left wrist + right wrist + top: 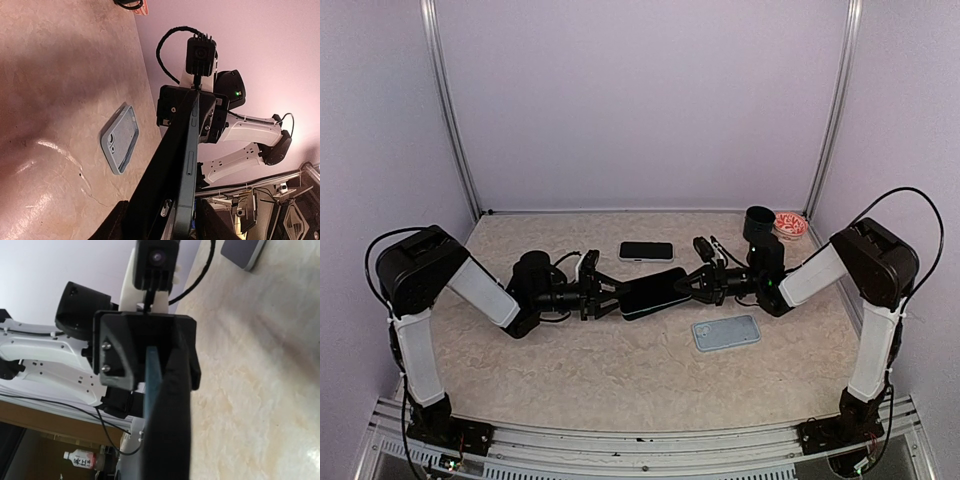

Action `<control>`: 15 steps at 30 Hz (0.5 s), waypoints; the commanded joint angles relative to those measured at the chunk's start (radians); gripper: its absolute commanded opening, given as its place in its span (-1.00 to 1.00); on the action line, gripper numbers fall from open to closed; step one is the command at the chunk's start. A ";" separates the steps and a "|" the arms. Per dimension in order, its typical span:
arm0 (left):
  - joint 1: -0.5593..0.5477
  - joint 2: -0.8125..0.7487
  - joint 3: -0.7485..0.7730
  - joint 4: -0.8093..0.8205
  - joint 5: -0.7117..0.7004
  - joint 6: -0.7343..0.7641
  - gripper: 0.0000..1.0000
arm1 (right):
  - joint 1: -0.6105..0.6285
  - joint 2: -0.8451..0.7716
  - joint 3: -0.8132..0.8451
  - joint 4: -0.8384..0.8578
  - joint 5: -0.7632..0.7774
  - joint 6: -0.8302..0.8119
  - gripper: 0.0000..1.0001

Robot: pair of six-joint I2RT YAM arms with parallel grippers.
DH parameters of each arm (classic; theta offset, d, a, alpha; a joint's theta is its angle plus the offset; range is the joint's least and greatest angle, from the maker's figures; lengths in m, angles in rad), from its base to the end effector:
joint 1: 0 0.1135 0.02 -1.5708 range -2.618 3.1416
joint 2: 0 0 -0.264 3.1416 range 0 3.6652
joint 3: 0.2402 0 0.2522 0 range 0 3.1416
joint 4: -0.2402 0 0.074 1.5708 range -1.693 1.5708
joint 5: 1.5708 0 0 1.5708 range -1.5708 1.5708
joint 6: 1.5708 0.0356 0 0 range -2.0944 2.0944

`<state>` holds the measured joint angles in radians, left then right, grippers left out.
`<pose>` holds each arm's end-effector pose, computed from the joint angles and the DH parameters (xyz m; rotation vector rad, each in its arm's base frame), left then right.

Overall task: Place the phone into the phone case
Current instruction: Press the phone with the phone case.

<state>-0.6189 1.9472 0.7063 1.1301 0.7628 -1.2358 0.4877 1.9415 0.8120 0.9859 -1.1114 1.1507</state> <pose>0.2727 -0.2244 0.1357 0.0763 2.1104 -1.9013 0.3061 0.1985 0.1509 -0.3496 2.1420 2.0197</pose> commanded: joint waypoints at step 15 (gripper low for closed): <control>-0.008 -0.001 0.019 0.101 0.041 -0.022 -0.65 | -0.011 -0.002 0.007 0.042 -0.039 -0.003 -0.91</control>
<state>-0.6197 1.9484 0.7067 1.1782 0.7902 -1.2526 0.4854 1.9408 0.8120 0.9955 -1.1343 1.1534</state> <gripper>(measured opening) 0.202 0.113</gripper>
